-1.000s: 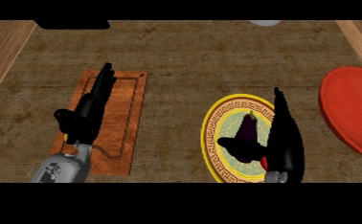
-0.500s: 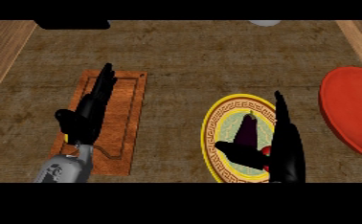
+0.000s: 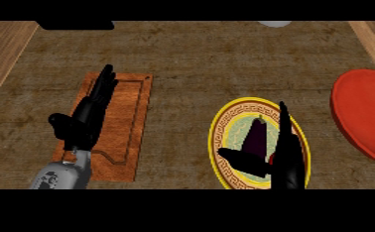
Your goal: Pick the eggplant from the plate and place it in the bowl
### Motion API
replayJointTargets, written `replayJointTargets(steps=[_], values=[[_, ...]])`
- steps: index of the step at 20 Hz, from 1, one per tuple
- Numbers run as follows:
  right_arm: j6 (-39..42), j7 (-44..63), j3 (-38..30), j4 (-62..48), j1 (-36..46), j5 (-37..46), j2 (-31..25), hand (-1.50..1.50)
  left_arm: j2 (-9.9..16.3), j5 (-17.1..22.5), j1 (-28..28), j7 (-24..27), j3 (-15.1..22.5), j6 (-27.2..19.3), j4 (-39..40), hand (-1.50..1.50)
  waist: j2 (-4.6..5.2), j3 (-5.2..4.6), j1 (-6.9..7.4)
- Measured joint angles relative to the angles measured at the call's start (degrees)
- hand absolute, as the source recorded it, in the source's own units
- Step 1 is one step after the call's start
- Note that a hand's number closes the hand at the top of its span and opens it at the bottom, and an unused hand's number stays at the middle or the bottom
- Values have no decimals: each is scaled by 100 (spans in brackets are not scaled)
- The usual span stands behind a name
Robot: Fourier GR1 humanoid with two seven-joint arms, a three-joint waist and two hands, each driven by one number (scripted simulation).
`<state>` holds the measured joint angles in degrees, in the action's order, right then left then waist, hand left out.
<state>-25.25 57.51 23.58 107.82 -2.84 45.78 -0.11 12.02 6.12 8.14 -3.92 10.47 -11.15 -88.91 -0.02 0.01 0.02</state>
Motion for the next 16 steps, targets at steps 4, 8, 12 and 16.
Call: replayJointTargets(steps=[4, 8, 12, 16], values=[[-406, -315, -71, -375, -121, -256, 3, -150, -119, -123, -39, 77, -26, 15, 68, 0, 2, 1, -1], [-691, -445, -79, -739, -15, -345, 4, -150, -208, -213, 69, 100, -160, 90, 210, 0, 1, -1, -3], [-689, -462, -216, -1136, -44, -223, -1, -150, -273, -287, 47, 96, -206, 131, 243, 0, 2, -1, -3], [-598, -424, -333, -1399, -83, -118, -41, -150, -289, -290, -6, 66, -297, 229, 137, 0, 0, -3, -2]])
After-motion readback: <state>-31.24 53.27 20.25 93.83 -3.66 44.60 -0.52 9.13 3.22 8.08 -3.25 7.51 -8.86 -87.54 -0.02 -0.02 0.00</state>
